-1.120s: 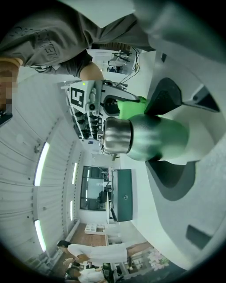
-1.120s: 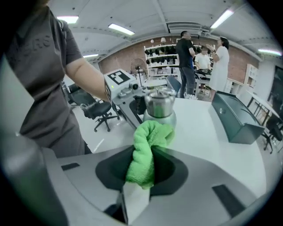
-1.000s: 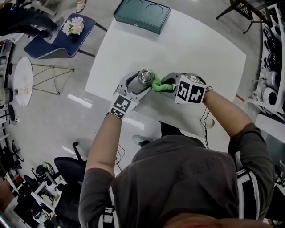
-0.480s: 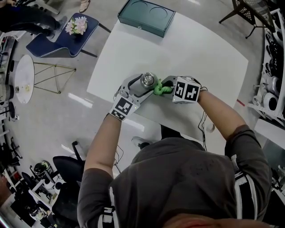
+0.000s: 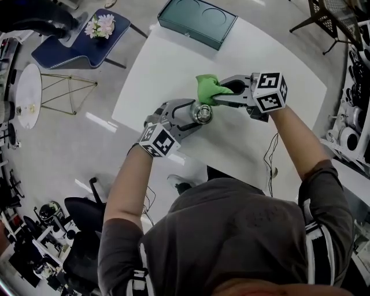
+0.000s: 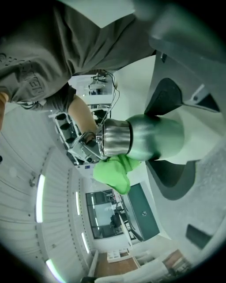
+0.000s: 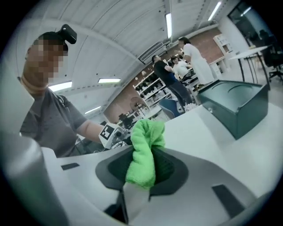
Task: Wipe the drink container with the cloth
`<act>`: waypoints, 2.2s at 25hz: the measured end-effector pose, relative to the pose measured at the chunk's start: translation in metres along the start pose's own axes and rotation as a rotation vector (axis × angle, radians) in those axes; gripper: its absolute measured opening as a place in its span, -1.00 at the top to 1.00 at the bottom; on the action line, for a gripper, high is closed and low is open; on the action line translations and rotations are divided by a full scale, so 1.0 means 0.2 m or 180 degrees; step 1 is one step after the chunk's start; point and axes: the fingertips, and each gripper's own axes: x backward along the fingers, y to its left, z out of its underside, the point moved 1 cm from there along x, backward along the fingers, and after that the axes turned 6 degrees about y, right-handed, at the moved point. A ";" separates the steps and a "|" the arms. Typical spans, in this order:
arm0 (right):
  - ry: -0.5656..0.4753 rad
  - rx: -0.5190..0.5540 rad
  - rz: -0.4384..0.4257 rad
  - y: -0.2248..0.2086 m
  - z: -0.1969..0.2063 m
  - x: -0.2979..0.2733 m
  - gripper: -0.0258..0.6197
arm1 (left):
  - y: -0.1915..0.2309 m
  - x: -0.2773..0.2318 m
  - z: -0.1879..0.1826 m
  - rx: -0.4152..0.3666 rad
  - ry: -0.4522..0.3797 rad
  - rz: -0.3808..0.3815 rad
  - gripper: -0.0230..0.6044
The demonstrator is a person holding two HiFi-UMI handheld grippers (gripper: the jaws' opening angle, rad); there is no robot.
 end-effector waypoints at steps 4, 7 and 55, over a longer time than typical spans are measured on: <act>0.0146 -0.0215 -0.0245 -0.05 0.04 -0.14 0.66 | 0.01 0.00 0.01 -0.0009 -0.0011 0.0053 -0.07; 0.0250 -0.0338 -0.0237 -0.13 0.07 -0.21 0.66 | 0.02 0.01 0.02 0.0036 -0.0038 0.0062 -0.07; 0.0001 0.0208 0.0727 0.05 0.05 0.06 0.66 | 0.15 0.16 -0.40 0.0345 -0.0212 0.0117 0.44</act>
